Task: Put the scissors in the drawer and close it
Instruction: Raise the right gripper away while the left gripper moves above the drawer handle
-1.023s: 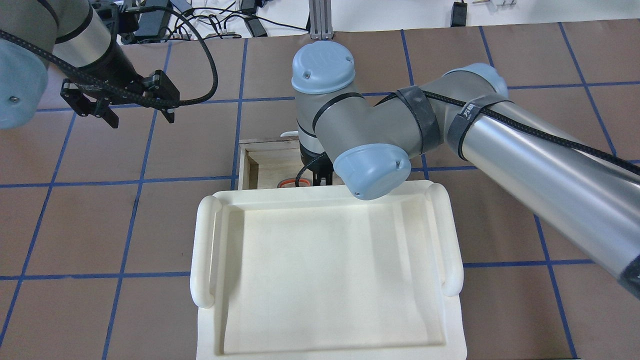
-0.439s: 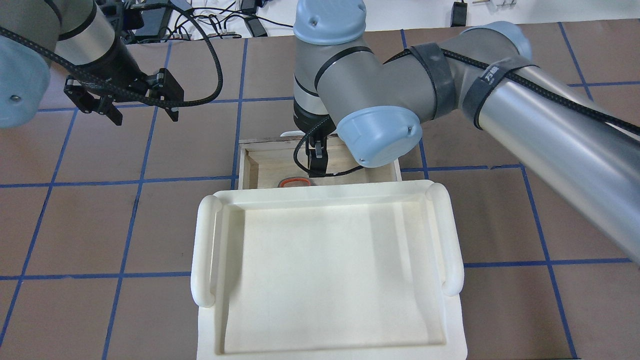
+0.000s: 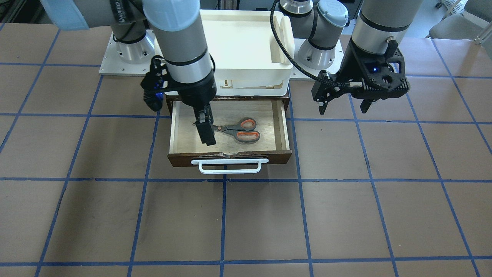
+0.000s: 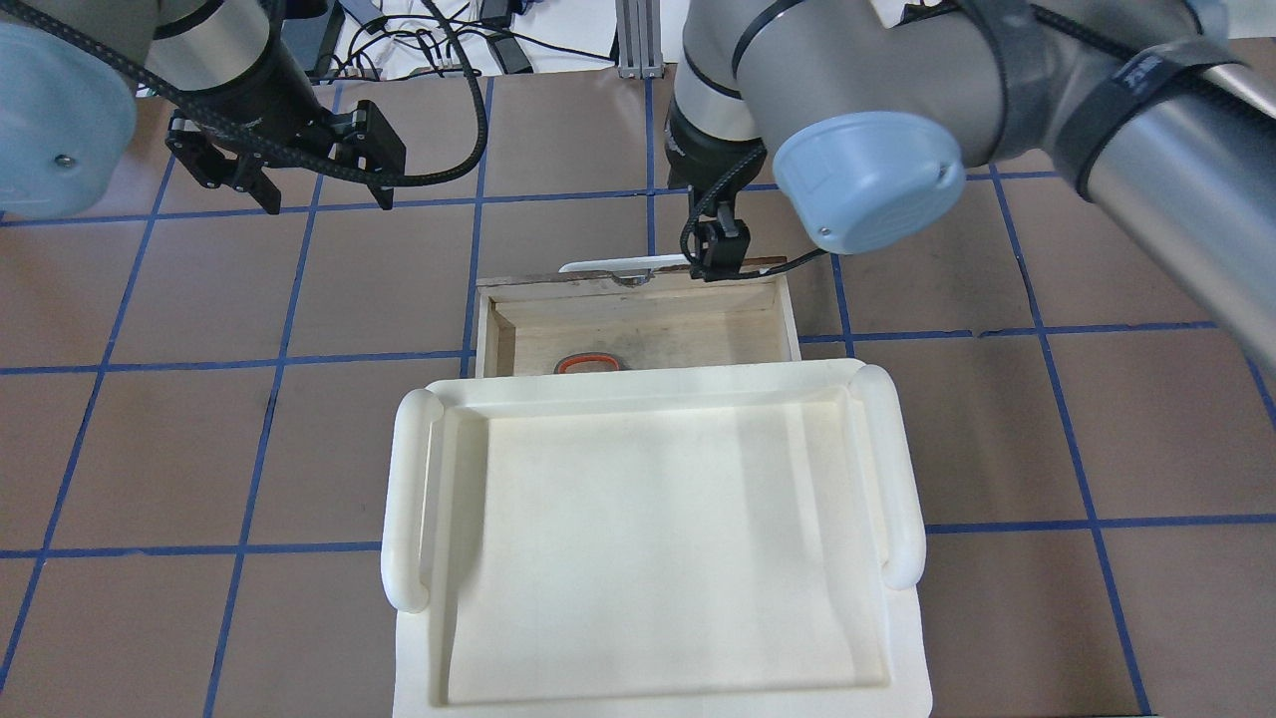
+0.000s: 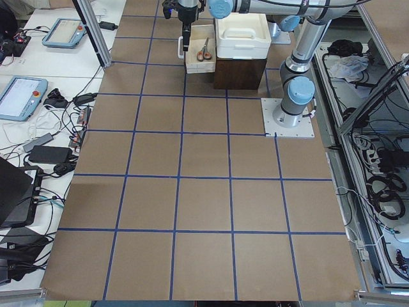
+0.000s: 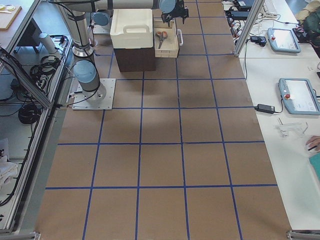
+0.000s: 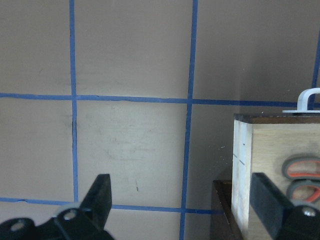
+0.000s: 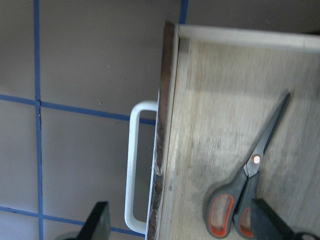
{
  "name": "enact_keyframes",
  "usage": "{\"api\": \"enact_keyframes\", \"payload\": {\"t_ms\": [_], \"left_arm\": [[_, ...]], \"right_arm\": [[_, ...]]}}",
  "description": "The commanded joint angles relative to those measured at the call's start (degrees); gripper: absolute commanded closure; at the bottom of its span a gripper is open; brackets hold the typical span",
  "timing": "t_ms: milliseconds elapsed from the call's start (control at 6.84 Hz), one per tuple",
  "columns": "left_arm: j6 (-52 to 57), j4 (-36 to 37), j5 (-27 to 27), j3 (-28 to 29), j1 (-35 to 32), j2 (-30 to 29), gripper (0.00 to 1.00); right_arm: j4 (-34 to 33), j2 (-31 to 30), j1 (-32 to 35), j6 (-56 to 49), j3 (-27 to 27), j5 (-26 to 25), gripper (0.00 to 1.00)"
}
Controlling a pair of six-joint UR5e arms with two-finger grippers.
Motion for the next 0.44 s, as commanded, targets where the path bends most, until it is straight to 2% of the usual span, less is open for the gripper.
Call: {"api": "enact_keyframes", "payload": {"t_ms": [0,146,292], "left_arm": [[-2.6,4.6,-2.6,0.7,-2.9,-4.0,0.00],[-3.4,7.2,-2.6,0.8,-5.9,-6.8,0.00],[-3.8,7.3,-2.6,2.0,-8.3,-9.6,0.00]], "right_arm": [[6.6,-3.5,-12.2,-20.4,0.0,-1.5,0.00],[8.2,-4.6,-17.4,-31.3,0.1,-4.5,0.00],[10.3,-5.1,-21.1,-41.2,0.1,-4.9,0.00]]}}
